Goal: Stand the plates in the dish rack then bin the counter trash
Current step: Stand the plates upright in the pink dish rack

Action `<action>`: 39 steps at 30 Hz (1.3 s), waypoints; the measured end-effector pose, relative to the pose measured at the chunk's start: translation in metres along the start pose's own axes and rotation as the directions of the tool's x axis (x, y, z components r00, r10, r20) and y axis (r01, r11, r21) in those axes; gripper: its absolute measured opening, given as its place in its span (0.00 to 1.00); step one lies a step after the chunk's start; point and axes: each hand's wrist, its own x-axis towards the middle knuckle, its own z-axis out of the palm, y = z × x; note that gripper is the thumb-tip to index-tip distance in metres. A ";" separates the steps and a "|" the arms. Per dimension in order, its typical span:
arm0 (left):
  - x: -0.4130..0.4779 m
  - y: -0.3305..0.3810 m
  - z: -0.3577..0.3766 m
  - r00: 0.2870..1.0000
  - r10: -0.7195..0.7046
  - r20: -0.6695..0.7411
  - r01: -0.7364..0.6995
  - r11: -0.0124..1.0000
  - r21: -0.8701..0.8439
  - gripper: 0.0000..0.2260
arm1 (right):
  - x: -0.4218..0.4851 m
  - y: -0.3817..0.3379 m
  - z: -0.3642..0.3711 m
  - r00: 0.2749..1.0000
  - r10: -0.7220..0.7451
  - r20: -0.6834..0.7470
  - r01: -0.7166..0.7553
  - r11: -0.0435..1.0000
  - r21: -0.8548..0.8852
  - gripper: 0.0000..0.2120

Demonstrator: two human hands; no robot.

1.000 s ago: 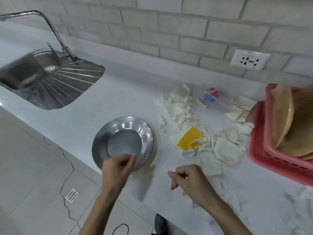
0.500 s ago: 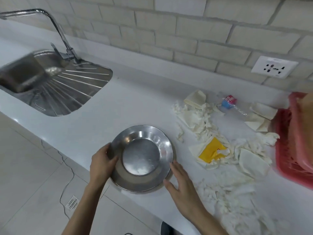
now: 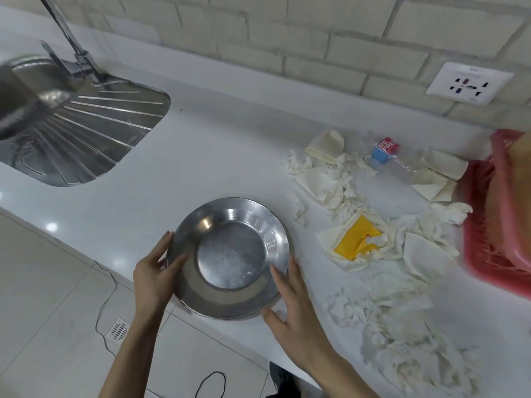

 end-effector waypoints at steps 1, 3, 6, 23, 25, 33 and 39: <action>0.000 0.000 -0.001 1.000 -0.018 -0.003 0.018 0.999 -0.041 0.24 | 0.000 0.000 -0.001 1.000 0.001 0.004 -0.001 1.000 0.013 0.34; 0.000 0.003 -0.002 1.000 -0.022 -0.017 0.020 0.994 -0.107 0.24 | 0.001 -0.001 -0.004 1.000 0.004 0.009 -0.005 0.999 0.050 0.34; -0.006 0.015 -0.003 0.998 0.014 -0.058 -0.023 0.987 -0.159 0.24 | 0.000 -0.002 -0.007 1.000 -0.010 -0.011 0.011 0.998 0.059 0.35; -0.077 0.087 0.064 0.985 0.132 0.108 -0.069 0.887 -0.457 0.26 | -0.046 0.009 -0.102 0.847 -0.047 -0.529 0.351 0.797 0.491 0.32; -0.096 0.091 0.084 0.967 0.162 0.195 -0.065 0.902 -0.426 0.31 | -0.068 0.021 -0.119 0.799 -0.037 -0.601 0.347 0.844 0.409 0.32; -0.208 0.106 0.147 0.869 0.205 0.450 -0.007 0.915 -0.404 0.36 | -0.190 0.064 -0.173 0.681 0.065 -0.730 0.453 0.746 0.488 0.30; -0.312 0.113 0.195 0.793 0.245 0.557 0.016 0.907 -0.421 0.39 | -0.291 0.105 -0.211 0.647 0.162 -0.745 0.509 0.636 0.581 0.32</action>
